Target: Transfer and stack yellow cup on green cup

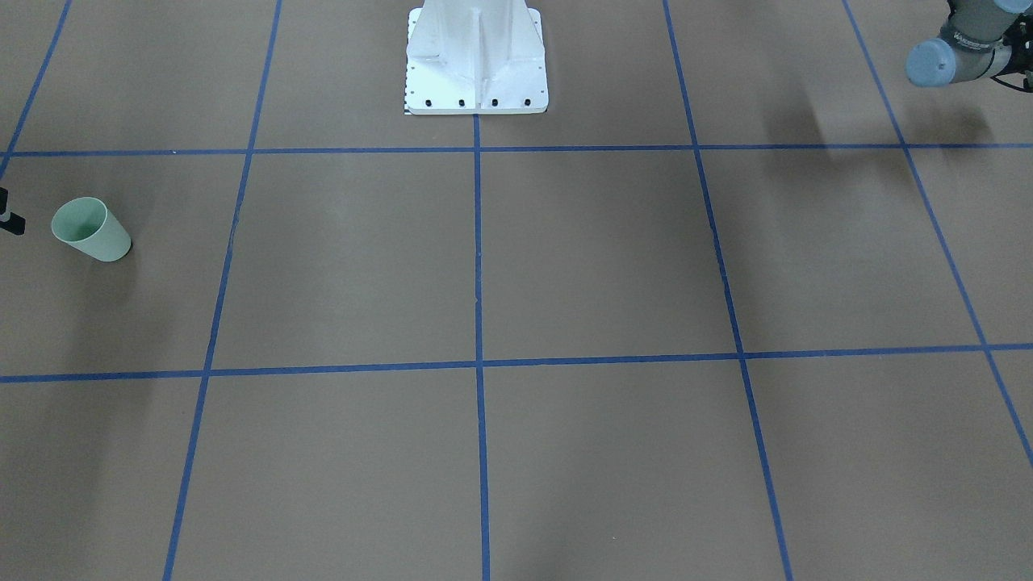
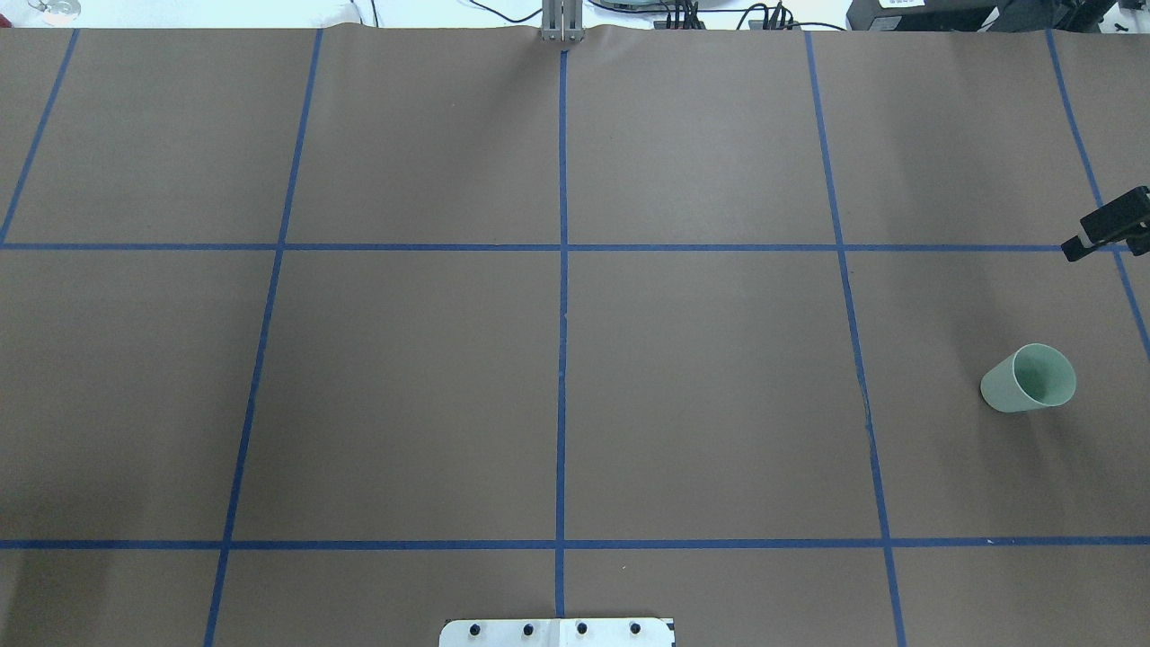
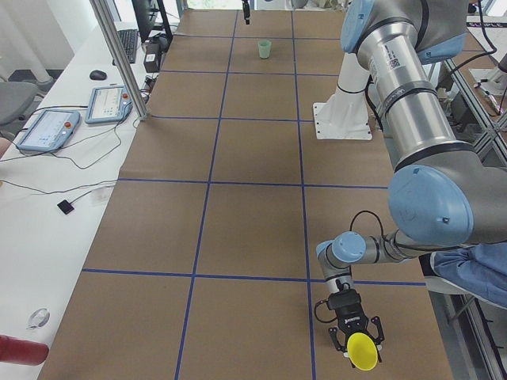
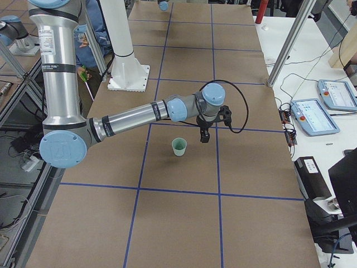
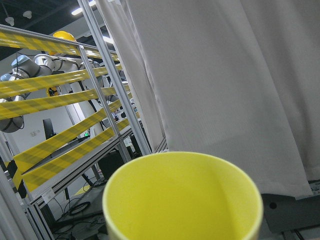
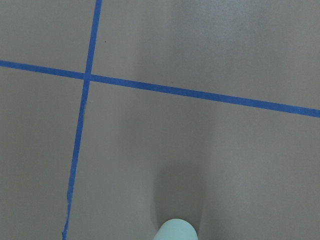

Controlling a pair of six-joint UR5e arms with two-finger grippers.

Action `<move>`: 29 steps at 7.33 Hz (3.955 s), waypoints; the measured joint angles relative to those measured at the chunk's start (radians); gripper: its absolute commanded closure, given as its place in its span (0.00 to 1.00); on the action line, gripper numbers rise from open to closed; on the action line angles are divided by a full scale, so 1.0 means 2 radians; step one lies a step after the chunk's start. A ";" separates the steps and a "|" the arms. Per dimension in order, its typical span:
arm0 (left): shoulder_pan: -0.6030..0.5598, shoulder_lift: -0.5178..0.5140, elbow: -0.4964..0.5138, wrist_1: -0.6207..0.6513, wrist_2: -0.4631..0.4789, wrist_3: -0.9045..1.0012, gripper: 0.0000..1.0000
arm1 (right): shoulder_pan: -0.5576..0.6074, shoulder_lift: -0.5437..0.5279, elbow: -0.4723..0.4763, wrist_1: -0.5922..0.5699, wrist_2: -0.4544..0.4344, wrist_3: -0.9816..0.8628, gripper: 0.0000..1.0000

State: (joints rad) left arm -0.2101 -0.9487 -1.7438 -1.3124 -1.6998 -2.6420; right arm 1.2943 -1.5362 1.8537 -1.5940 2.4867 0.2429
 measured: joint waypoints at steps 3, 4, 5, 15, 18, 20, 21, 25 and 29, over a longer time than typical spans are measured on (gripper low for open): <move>-0.025 -0.003 -0.088 0.071 0.009 0.017 1.00 | 0.002 -0.003 -0.001 0.000 0.003 0.000 0.00; -0.030 -0.008 -0.097 0.075 0.032 0.030 1.00 | 0.002 -0.004 -0.001 0.000 0.003 0.001 0.00; -0.048 -0.018 -0.109 0.075 0.065 0.055 1.00 | 0.002 -0.004 -0.001 0.000 0.003 0.001 0.00; -0.222 -0.295 -0.121 -0.281 0.383 0.728 1.00 | 0.001 0.000 -0.007 0.006 0.000 0.001 0.00; -0.199 -0.383 -0.025 -0.550 0.368 0.926 1.00 | 0.000 -0.001 -0.010 0.006 0.002 0.003 0.00; -0.138 -0.440 -0.005 -0.604 0.347 0.977 1.00 | 0.000 0.004 -0.010 0.007 0.003 0.003 0.00; -0.107 -0.475 -0.001 -0.614 0.335 0.986 1.00 | -0.002 0.010 -0.010 0.007 0.006 0.003 0.00; -0.109 -0.575 0.061 -0.676 0.157 1.091 1.00 | -0.009 0.031 -0.006 0.020 0.047 0.003 0.00; -0.129 -0.663 0.165 -0.740 0.112 1.125 1.00 | -0.059 0.090 -0.004 0.027 0.072 0.057 0.00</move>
State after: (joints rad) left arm -0.4673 -2.2755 -1.4129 -2.7921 -1.4766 -0.3929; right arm 1.1766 -1.3569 1.8463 -1.5407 2.6306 0.3562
